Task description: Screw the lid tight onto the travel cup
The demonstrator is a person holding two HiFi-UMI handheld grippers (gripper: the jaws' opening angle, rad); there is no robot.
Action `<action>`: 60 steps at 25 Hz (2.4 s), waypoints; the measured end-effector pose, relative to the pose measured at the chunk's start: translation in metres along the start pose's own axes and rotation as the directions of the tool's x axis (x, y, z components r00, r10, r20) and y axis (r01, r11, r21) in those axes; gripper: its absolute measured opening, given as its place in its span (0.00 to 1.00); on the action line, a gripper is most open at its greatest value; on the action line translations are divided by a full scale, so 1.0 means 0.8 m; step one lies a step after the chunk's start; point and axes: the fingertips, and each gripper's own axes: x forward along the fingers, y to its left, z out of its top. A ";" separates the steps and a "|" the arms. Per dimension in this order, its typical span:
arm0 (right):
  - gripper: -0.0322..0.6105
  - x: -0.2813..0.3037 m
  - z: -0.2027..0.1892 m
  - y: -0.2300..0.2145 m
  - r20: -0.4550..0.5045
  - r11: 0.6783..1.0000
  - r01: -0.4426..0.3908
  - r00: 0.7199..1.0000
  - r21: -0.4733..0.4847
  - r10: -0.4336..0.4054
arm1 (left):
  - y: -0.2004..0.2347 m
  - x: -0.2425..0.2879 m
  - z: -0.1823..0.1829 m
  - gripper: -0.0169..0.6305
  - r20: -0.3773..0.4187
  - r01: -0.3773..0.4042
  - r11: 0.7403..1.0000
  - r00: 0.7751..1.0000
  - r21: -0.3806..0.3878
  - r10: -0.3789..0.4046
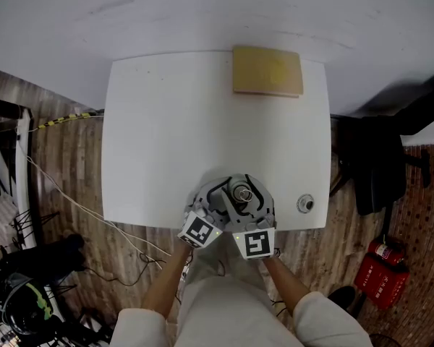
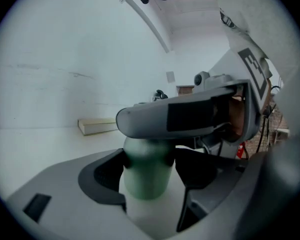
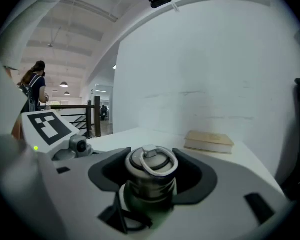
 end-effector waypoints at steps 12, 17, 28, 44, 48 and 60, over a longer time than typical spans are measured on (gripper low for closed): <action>0.59 -0.005 -0.003 0.017 0.031 0.992 -0.111 0.993 -0.053 0.112 | 0.000 -0.002 0.000 0.53 0.020 -0.005 1.000 1.000 -0.015 0.005; 0.60 -0.010 -0.002 0.028 0.007 0.931 -0.333 0.941 -0.148 0.338 | 0.000 -0.003 0.001 0.53 0.019 0.009 1.000 1.000 -0.007 -0.008; 0.51 -0.006 -0.004 0.041 -0.087 0.728 -0.656 0.752 -0.202 0.653 | 0.000 -0.001 0.000 0.52 0.008 0.031 0.999 0.999 0.011 -0.031; 0.44 0.003 0.004 0.034 0.007 0.852 -0.481 0.870 -0.209 0.493 | 0.001 -0.001 -0.007 0.52 0.004 0.034 0.999 0.999 0.032 -0.034; 0.44 0.003 0.000 0.024 0.003 0.917 -0.359 0.931 -0.173 0.365 | 0.000 -0.001 -0.002 0.51 0.006 0.039 0.999 0.999 0.025 -0.039; 0.43 0.008 0.003 -0.003 -0.014 0.998 0.051 0.999 -0.046 -0.052 | -0.001 -0.002 -0.003 0.51 0.035 -0.004 1.000 0.999 0.009 0.004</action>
